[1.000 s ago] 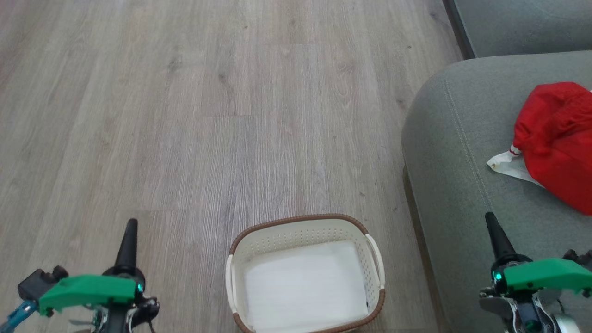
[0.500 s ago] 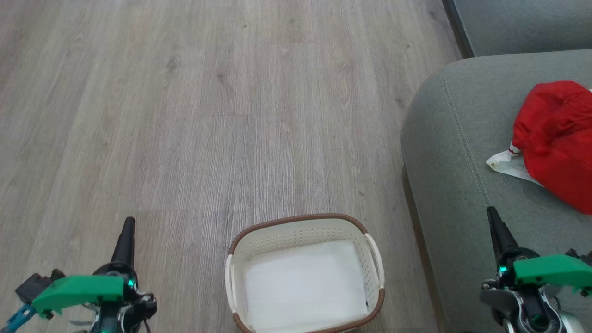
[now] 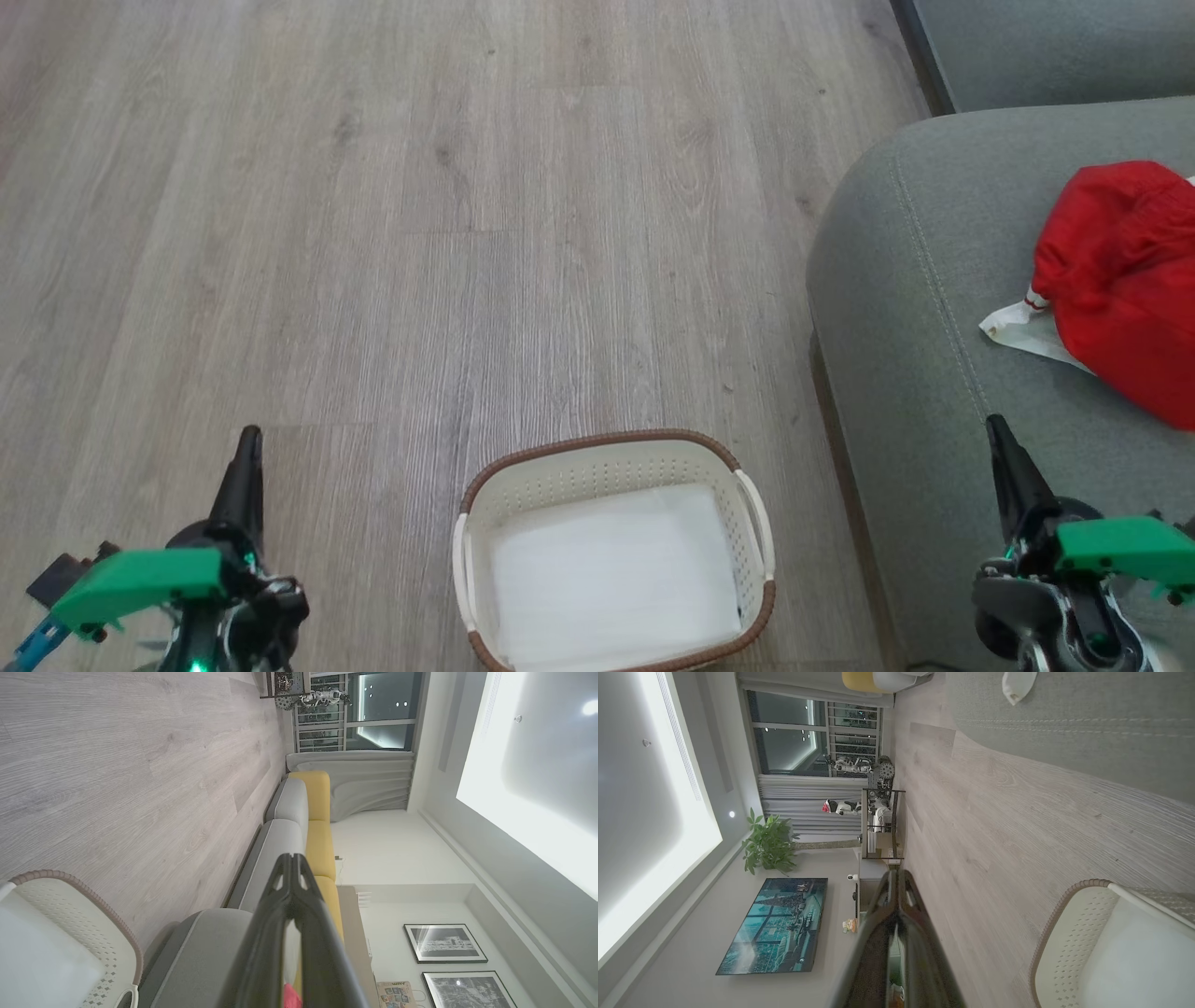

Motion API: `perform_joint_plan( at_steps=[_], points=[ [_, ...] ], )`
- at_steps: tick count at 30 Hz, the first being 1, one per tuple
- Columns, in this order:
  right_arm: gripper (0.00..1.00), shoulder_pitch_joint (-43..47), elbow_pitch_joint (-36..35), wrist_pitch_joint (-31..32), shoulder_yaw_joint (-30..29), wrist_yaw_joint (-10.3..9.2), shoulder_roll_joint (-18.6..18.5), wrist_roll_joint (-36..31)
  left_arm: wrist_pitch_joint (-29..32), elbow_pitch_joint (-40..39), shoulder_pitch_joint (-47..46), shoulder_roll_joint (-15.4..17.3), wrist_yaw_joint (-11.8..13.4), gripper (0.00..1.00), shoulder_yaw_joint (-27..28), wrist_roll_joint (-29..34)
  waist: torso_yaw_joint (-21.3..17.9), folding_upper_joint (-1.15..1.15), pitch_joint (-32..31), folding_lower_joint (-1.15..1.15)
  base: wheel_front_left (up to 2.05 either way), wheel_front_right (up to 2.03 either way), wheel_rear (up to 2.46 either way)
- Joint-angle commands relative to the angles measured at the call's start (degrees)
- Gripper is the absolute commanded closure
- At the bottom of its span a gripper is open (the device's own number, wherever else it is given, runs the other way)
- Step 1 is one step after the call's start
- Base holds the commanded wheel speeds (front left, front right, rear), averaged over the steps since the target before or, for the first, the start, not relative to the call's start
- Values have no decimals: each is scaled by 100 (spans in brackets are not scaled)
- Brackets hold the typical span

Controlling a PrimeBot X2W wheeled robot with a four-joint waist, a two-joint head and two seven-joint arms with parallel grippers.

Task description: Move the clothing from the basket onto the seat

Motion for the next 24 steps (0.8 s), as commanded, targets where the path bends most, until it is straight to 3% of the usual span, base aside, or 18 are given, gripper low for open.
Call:
perform_joint_plan(
  at_steps=[1,24],
  points=[
    [100,-387,-216,89,80,-1,31,149,59,-150,-358,18,-37,100,212,-174,-2,0,1,0,0,0,0],
    [100,-398,-217,124,55,-1,49,236,87,-150,-370,15,-37,100,227,-286,-4,0,2,0,0,0,0]
  ],
)
